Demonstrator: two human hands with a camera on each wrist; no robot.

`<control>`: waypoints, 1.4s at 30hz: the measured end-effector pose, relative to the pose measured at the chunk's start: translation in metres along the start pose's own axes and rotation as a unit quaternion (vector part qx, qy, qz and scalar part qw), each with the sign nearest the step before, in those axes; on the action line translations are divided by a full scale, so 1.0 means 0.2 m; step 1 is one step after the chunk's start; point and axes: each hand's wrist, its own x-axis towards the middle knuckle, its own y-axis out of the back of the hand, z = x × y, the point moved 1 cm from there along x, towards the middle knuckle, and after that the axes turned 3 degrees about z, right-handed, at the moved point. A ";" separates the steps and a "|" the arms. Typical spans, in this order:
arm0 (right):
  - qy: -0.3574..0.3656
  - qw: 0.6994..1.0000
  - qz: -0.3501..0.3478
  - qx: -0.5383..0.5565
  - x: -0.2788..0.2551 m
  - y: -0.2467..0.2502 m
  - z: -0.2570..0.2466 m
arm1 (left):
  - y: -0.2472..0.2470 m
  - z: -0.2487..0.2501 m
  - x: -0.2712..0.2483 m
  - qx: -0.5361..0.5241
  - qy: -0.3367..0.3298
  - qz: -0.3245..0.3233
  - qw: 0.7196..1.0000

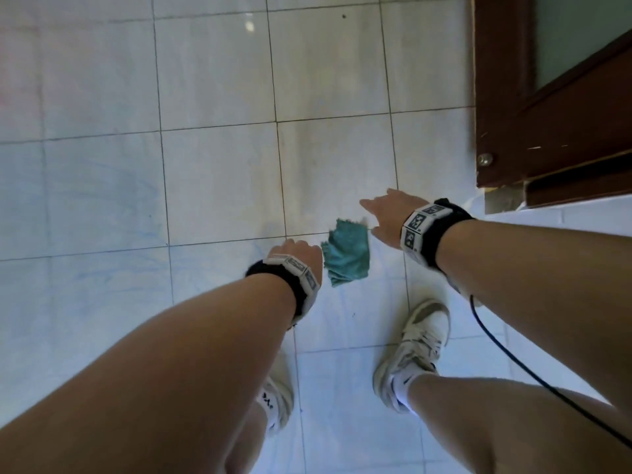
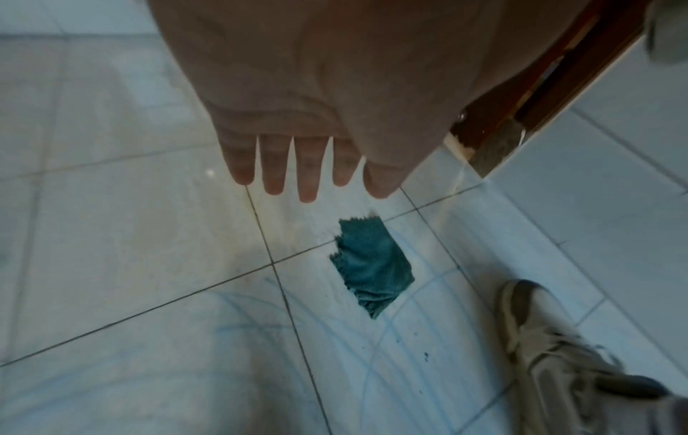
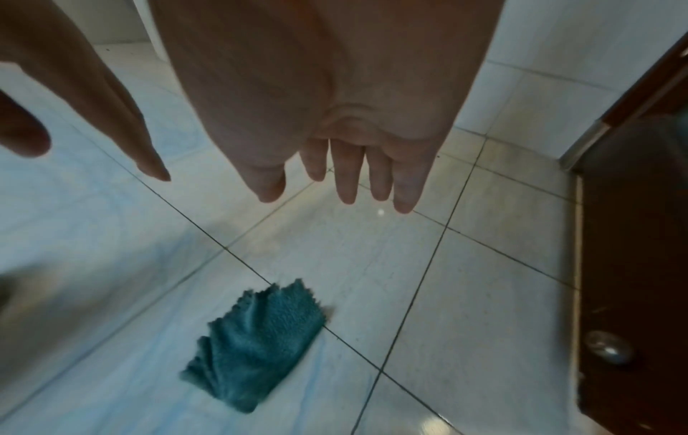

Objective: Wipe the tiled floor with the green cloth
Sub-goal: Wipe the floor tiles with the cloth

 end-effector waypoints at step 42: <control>-0.015 0.999 -0.044 0.000 -1.29 -0.22 -0.13 | -0.20 0.39 -1.40 -0.139 0.091 -0.027 0.986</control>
